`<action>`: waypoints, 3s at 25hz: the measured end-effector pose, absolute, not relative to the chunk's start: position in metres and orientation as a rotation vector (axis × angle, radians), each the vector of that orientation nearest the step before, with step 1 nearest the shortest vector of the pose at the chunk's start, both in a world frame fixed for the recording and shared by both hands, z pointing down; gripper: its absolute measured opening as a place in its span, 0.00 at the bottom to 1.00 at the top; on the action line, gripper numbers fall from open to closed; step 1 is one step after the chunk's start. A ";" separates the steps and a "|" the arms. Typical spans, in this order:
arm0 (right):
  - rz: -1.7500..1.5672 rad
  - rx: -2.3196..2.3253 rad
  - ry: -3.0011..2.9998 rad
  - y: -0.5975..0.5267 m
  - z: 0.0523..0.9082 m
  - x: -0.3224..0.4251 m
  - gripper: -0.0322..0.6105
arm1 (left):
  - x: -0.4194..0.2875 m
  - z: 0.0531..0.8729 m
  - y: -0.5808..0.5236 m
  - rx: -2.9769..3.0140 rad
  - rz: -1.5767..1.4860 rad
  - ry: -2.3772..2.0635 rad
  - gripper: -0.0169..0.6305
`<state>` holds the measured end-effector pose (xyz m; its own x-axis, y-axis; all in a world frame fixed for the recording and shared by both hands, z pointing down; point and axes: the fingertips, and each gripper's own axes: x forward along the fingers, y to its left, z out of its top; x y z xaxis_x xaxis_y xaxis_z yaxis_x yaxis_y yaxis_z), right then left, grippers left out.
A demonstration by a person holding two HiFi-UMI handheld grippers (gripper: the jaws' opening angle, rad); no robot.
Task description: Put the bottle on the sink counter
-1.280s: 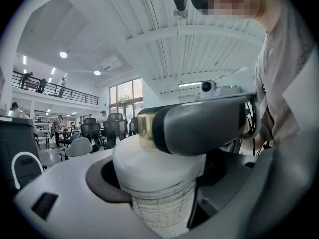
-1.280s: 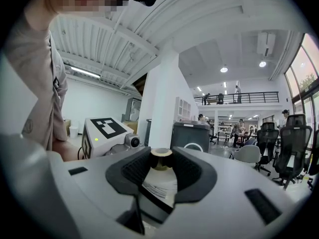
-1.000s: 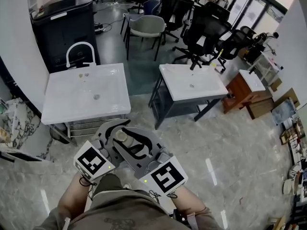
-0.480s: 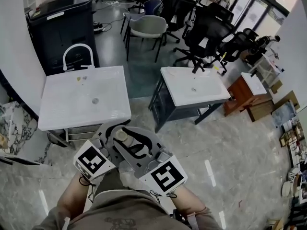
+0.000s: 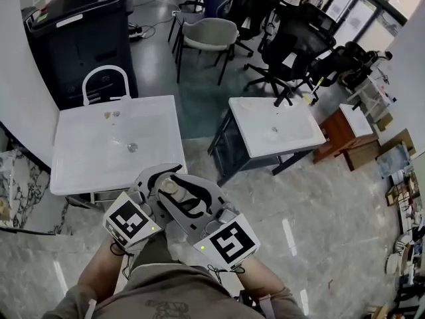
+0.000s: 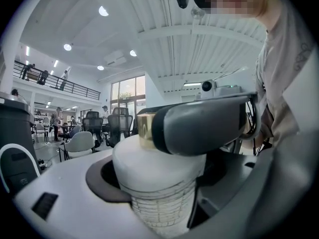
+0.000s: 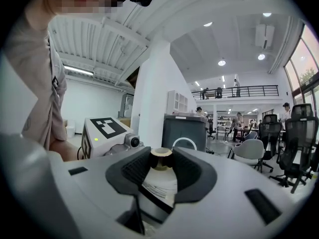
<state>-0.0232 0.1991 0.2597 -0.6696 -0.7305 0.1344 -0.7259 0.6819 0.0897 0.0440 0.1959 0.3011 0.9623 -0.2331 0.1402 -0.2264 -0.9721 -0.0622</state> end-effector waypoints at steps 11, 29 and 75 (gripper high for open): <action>0.011 1.210 -2.715 0.085 0.259 -0.036 0.27 | 0.030 0.300 0.084 -3.091 -0.241 0.325 0.53; -0.001 1.182 -2.690 -0.073 0.280 -0.052 0.26 | 0.016 0.319 -0.075 -3.081 -0.202 0.328 0.53; 0.082 0.750 -2.720 -0.300 0.508 -0.029 0.26 | 0.034 0.553 -0.319 -2.971 -0.379 0.705 0.53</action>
<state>-0.0294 -0.3001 0.5082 -0.8118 -0.4901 0.3174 -0.5083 0.8607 0.0290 0.0340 -0.3191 0.5526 0.8648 -0.4498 0.2231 -0.4340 -0.8931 -0.1183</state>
